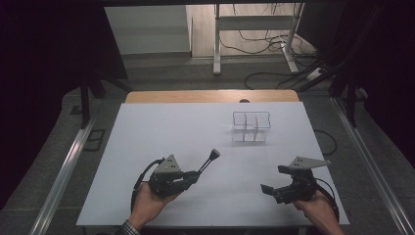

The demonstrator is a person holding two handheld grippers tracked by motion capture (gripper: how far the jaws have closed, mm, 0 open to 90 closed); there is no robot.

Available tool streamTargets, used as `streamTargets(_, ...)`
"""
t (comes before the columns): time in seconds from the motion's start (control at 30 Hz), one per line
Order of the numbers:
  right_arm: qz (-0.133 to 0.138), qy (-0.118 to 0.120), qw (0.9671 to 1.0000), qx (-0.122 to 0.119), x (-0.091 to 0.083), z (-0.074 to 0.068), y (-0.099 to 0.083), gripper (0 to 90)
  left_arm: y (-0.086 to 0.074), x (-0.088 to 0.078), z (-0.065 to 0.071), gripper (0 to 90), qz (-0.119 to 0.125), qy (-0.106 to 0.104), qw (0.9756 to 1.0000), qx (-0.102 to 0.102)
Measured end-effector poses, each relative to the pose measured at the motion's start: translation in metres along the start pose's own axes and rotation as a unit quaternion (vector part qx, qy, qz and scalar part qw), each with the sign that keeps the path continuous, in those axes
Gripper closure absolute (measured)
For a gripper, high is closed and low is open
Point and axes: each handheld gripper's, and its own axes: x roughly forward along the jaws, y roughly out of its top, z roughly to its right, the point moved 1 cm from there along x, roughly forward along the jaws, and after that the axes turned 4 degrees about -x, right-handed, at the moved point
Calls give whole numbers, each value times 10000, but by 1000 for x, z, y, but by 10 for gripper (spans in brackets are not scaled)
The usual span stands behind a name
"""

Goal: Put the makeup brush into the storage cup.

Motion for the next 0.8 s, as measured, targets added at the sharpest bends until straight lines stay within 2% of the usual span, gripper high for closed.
streamTargets(0.13,66,101,9999,41,4,-2,5,0,0,0,1,791,31,-16,10000,4)
streamTargets(0.63,162,509,9985,-74,26,-20,29,0,1,2,3,791,108,-85,9999,37)
streamTargets(0.8,114,624,9979,-107,33,-25,37,0,1,4,4,790,96,-100,9999,57)
